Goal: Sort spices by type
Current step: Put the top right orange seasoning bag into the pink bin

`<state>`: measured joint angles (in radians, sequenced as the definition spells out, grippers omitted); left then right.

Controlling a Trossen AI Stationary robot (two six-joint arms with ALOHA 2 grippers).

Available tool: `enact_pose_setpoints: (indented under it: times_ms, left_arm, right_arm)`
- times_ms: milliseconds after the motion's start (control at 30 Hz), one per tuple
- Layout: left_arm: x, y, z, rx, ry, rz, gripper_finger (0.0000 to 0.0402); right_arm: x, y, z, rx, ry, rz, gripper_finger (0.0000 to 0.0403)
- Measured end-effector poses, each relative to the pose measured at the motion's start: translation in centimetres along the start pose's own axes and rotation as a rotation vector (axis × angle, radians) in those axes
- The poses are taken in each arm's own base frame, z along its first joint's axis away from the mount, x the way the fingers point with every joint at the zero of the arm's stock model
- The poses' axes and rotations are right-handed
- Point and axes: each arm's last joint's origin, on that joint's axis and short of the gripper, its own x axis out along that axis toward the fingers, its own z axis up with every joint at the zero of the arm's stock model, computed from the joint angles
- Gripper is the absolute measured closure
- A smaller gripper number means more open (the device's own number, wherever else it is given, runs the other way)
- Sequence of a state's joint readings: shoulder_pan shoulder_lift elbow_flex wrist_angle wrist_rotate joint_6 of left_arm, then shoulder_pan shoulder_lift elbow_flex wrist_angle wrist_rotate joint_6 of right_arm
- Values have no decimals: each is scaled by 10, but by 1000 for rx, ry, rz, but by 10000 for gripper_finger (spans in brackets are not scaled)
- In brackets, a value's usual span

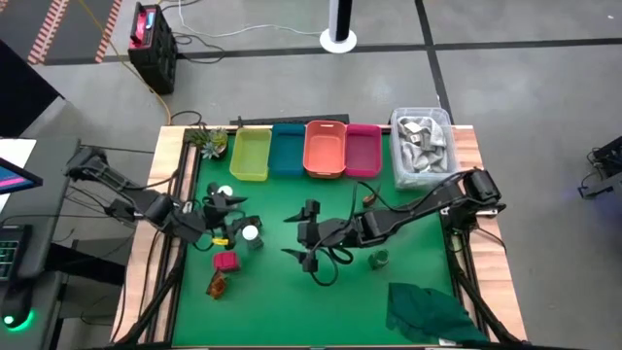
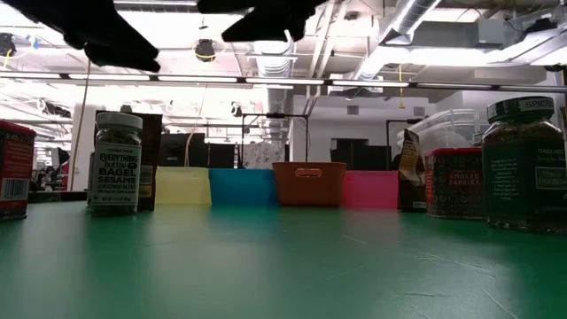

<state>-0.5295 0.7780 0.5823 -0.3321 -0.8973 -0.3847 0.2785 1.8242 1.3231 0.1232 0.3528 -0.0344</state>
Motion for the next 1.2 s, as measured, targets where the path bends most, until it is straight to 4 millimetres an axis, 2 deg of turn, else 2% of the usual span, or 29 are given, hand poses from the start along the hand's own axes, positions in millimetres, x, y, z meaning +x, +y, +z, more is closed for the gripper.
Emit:
enact_pose_setpoints:
  times_ms: [133, 333, 467, 600, 667, 800, 1000, 1200]
  left_arm:
    - [-4, -3, 1, 1, -20, -14, 143]
    - [-4, -1, 8, 8, -50, 21, 143]
    - [-3, 1, 13, -16, -67, 66, 143]
    - [0, 4, 13, -59, -72, 108, 143]
    - [0, 6, 13, -73, -71, 114, 143]
    - [-4, 10, 16, -112, -73, 106, 143]
    - [-17, 23, 25, -173, 37, 86, 143]
    - [-18, 24, 24, -158, 66, 114, 143]
  right_arm:
    - [3, 8, -6, -6, 13, 85, 19]
    - [1, 14, -3, -3, -1, 113, 19]
    - [11, 21, -15, -23, 12, 125, 19]
    - [32, 14, -27, -19, 43, 113, 19]
    - [45, 11, -23, 2, 13, 121, 19]
    - [57, 6, -22, 2, 30, 113, 19]
    - [60, 4, -27, -74, 72, 115, 19]
    - [65, -16, -25, -27, 49, 198, 19]
